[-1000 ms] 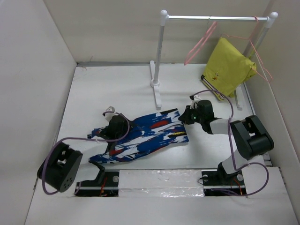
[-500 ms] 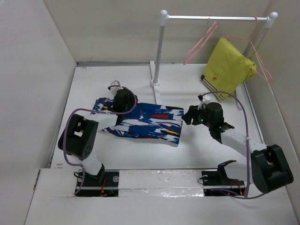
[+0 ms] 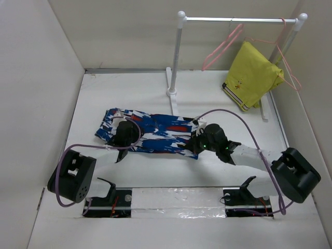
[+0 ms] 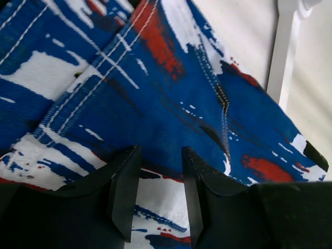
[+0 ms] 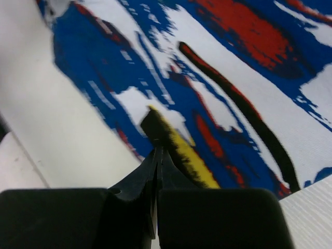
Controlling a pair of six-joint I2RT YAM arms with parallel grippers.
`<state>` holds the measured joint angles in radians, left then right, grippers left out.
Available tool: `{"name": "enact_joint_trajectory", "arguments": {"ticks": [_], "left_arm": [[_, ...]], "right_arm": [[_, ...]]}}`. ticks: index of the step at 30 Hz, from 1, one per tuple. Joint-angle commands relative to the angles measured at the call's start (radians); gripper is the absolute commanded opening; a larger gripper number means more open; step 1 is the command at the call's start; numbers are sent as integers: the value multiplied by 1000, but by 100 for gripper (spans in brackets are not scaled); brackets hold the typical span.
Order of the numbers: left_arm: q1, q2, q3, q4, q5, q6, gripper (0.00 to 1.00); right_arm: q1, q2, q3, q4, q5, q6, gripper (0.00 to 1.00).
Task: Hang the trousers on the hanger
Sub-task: Fold the trousers at the center of the board, then pick up the hanger from the clothesline.
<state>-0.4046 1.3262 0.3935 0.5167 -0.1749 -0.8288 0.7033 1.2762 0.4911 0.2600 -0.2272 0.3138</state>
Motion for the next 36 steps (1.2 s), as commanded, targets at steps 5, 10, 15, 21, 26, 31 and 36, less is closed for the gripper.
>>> {"name": "enact_joint_trajectory", "arguments": {"ticks": [5, 10, 15, 21, 26, 31, 36], "left_arm": [[18, 12, -123, 72, 233, -120, 35], [18, -126, -203, 25, 204, -147, 35], [-34, -269, -217, -84, 143, -170, 35], [-34, -475, -194, -164, 103, -109, 34], [-43, -457, -35, -80, 112, 35, 13], [-189, -297, 99, 63, 25, 123, 0], [-371, -148, 234, 125, -139, 350, 0]], "right_arm": [[-126, 60, -146, 71, 42, 67, 0], [-200, -91, -229, -33, 57, 50, 0], [-257, -190, -162, -131, 40, -5, 7], [-292, -241, 38, -284, -21, -114, 46], [-282, -297, 274, -285, 8, -145, 14], [-281, -301, 479, -222, 138, -185, 0], [-291, -136, 795, -313, 359, -243, 32]]}}
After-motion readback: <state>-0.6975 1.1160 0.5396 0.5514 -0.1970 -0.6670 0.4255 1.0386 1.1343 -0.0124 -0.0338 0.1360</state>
